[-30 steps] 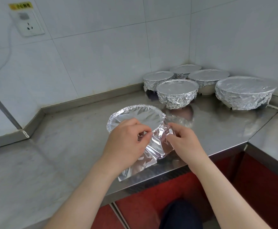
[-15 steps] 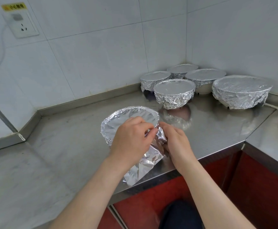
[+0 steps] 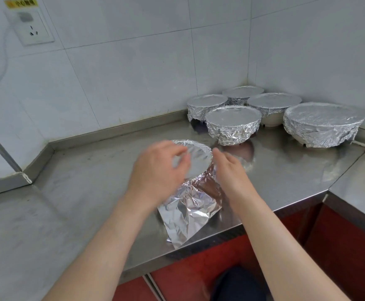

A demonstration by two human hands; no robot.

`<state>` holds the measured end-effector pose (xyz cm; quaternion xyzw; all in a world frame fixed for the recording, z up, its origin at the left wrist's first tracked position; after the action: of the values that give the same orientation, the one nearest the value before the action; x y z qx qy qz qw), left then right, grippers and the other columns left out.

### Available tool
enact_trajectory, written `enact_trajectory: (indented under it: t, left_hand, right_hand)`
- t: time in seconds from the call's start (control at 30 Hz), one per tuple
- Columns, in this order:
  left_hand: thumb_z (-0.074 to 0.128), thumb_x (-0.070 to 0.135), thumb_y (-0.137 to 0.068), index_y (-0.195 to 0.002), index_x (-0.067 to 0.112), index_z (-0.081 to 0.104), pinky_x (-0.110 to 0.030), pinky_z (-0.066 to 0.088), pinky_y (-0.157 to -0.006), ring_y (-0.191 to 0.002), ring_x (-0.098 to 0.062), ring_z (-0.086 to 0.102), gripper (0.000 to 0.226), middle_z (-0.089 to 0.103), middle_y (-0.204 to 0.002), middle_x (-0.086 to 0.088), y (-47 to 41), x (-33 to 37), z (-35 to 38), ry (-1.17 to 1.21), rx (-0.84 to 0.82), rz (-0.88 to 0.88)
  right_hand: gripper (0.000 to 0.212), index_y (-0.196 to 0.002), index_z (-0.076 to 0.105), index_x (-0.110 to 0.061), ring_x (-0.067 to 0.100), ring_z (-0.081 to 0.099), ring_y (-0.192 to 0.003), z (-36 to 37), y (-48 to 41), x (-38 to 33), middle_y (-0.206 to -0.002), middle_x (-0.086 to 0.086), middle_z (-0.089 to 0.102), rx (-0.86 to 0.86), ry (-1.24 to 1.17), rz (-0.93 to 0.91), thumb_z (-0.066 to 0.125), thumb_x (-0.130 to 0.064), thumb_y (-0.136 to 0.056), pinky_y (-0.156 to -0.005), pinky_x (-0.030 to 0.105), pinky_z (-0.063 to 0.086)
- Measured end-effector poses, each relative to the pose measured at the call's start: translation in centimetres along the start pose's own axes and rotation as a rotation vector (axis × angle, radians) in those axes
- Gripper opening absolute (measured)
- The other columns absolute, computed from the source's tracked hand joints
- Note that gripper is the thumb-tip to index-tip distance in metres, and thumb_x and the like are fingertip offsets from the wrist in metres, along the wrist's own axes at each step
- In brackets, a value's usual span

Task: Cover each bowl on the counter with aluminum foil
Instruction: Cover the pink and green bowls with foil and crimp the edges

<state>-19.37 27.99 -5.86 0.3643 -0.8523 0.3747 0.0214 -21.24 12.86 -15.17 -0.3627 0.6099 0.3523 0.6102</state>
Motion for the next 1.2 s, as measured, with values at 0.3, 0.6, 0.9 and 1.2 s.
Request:
enact_trajectory:
  t: [0.3,0.6,0.9,1.2]
  left_hand:
    - [0.056,0.024,-0.097,-0.126,0.011,0.060,-0.012,0.049,-0.053,-0.091,-0.009,0.061,0.032,0.060,-0.126,-0.007,0.2,-9.5,3.0,0.638,-0.113,-0.621]
    - [0.052,0.025,-0.096,-0.087,0.024,0.067,-0.010,0.046,-0.050,-0.087,-0.019,0.059,0.017,0.063,-0.095,-0.003,0.2,-10.6,3.2,0.532,-0.047,-0.562]
    - [0.038,0.041,-0.075,-0.064,0.011,0.037,-0.050,0.056,-0.068,-0.049,-0.014,0.045,0.032,0.036,-0.058,-0.001,1.0,-10.4,2.3,0.388,-0.036,-0.615]
    - [0.053,0.049,-0.088,-0.115,0.026,0.070,-0.028,0.027,-0.113,-0.126,-0.006,0.048,0.040,0.058,-0.130,0.012,3.3,-3.4,0.5,0.143,-0.110,-0.147]
  right_hand:
    - [0.036,-0.129,0.040,-0.006,0.012,0.038,-0.061,2.6,-3.4,-0.3,-0.087,-0.001,0.043,-0.012,0.010,0.125,0.039,-0.020,-0.095,-0.049,0.019,0.038]
    - [0.039,-0.062,0.029,-0.015,0.013,0.024,-0.044,2.3,-3.7,-1.6,-0.060,0.001,0.027,0.021,0.168,0.017,0.036,-0.006,-0.099,-0.029,0.012,0.016]
    - [0.036,-0.117,0.053,-0.006,0.013,0.052,-0.073,3.1,-3.6,-2.6,-0.092,0.005,0.053,-0.159,0.231,0.083,0.039,-0.034,-0.102,-0.073,0.027,0.041]
    - [0.093,-0.147,0.033,-0.034,-0.001,0.043,-0.130,-1.4,1.2,0.9,-0.147,-0.022,0.036,-0.569,0.267,-0.074,0.082,-0.050,-0.069,-0.113,0.035,0.034]
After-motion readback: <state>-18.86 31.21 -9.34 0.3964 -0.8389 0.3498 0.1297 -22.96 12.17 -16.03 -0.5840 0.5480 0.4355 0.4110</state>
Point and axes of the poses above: each hand's wrist, its own y-axis away from the middle knuckle, its own z-axis out of the palm, x = y × z, the point moved 8 cm from there along -y, towards the middle knuckle
